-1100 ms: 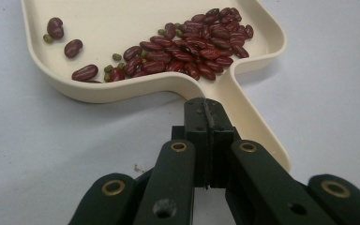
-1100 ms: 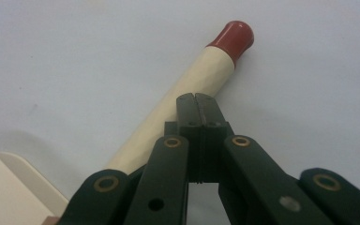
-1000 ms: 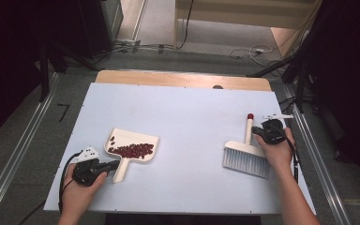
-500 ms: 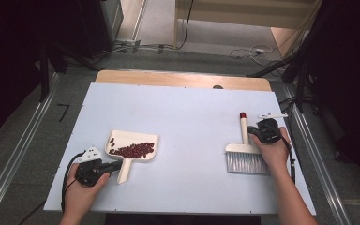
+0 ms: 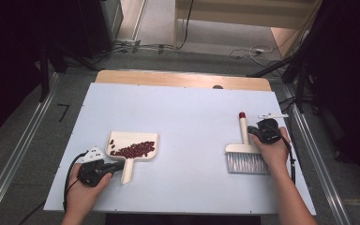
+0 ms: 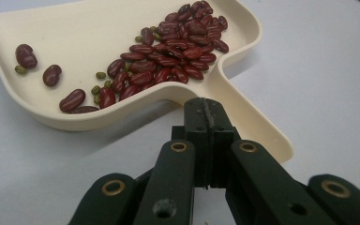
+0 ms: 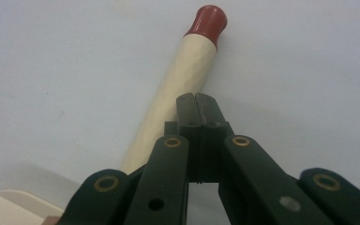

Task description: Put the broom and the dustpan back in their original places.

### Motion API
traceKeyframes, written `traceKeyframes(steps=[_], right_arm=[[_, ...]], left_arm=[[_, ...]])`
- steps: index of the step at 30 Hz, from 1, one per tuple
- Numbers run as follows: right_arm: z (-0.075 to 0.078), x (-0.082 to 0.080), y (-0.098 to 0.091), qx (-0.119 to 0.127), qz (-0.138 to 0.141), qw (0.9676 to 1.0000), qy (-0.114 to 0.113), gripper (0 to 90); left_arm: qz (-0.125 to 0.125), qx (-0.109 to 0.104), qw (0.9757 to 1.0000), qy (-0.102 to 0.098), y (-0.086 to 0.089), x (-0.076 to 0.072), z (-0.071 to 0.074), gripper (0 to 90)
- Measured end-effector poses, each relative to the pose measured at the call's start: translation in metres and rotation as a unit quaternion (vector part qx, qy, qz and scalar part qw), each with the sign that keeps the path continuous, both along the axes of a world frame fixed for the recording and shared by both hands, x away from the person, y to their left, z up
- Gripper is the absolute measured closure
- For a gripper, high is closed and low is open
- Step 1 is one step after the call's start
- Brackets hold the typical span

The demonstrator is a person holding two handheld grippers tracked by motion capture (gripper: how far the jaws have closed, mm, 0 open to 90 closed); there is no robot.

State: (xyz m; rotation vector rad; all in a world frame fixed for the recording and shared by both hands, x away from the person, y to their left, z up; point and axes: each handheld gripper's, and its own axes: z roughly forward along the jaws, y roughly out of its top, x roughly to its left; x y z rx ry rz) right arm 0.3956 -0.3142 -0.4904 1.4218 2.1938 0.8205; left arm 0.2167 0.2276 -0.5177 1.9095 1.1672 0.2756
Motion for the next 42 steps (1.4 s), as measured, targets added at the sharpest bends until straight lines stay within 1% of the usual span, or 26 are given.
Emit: traceKeyframes(steps=[2, 4, 5, 7, 9, 10, 11, 12, 15, 18, 21, 24, 26, 30, 33, 34, 37, 39, 42], right_arm=[[0.001, -0.001, -0.001, 0.004, -0.004, 1.0000, -0.002, 88.6], [0.003, -0.003, -0.001, 0.008, -0.005, 0.9999, -0.010, 88.6], [0.005, -0.004, -0.002, 0.011, -0.004, 0.9998, -0.013, 88.5], [0.008, -0.007, -0.002, 0.020, 0.001, 0.9996, -0.022, 88.2], [0.012, -0.011, -0.002, 0.030, 0.007, 0.9991, -0.030, 84.5], [0.014, -0.013, -0.002, 0.037, 0.013, 0.9986, -0.034, 82.0], [0.016, -0.015, -0.002, 0.044, 0.017, 0.9981, -0.040, 79.3], [0.018, -0.018, -0.003, 0.052, 0.017, 0.9975, -0.045, 76.6], [0.023, -0.026, -0.005, 0.072, 0.024, 0.9952, -0.063, 64.6], [0.027, -0.035, -0.008, 0.088, 0.035, 0.9924, -0.079, 52.7], [0.029, -0.045, -0.009, 0.105, 0.047, 0.9893, -0.090, 44.6], [0.030, -0.055, -0.009, 0.114, 0.059, 0.9868, -0.099, 37.7], [0.031, -0.061, -0.010, 0.116, 0.064, 0.9856, -0.104, 33.2], [0.030, -0.073, -0.010, 0.125, 0.073, 0.9831, -0.112, 27.5], [0.029, -0.081, -0.012, 0.132, 0.077, 0.9814, -0.116, 24.7], [0.028, -0.083, -0.012, 0.135, 0.078, 0.9807, -0.118, 24.3], [0.027, -0.092, -0.013, 0.140, 0.082, 0.9791, -0.122, 22.2], [0.026, -0.097, -0.014, 0.142, 0.084, 0.9784, -0.124, 20.3], [0.024, -0.104, -0.015, 0.146, 0.086, 0.9774, -0.126, 18.4]], left_arm=[[0.003, -0.002, 1.0000, -0.004, 0.003, -0.001, 0.001, 90.0], [0.009, -0.004, 0.9999, -0.010, 0.006, -0.002, 0.003, 89.7], [0.012, -0.004, 0.9998, -0.012, 0.007, -0.003, 0.003, 88.7], [0.017, -0.011, 0.9996, -0.018, 0.010, -0.004, 0.005, 86.9], [0.021, -0.014, 0.9993, -0.029, 0.011, -0.005, 0.007, 81.9], [0.021, -0.016, 0.9990, -0.036, 0.011, -0.006, 0.008, 79.3], [0.021, -0.014, 0.9988, -0.043, 0.012, -0.007, 0.009, 76.2], [0.022, -0.016, 0.9984, -0.050, 0.011, -0.008, 0.009, 72.5], [0.020, -0.019, 0.9973, -0.068, 0.010, -0.009, 0.012, 63.0], [0.013, -0.023, 0.9971, -0.071, 0.009, -0.010, 0.013, 59.2], [0.013, -0.026, 0.9969, -0.073, 0.010, -0.010, 0.014, 54.1], [0.013, -0.032, 0.9962, -0.080, 0.011, -0.010, 0.015, 49.2], [0.009, -0.036, 0.9957, -0.085, 0.011, -0.011, 0.016, 44.1], [0.008, -0.043, 0.9943, -0.097, 0.011, -0.012, 0.018, 34.3], [0.015, -0.042, 0.9938, -0.102, 0.012, -0.013, 0.018, 22.0], [0.014, -0.046, 0.9934, -0.104, 0.012, -0.013, 0.019, 19.6], [0.014, -0.057, 0.9926, -0.107, 0.015, -0.014, 0.020, 18.5], [0.014, -0.060, 0.9922, -0.109, 0.015, -0.014, 0.020, 16.4], [0.014, -0.058, 0.9923, -0.109, 0.015, -0.015, 0.020, 11.9]])
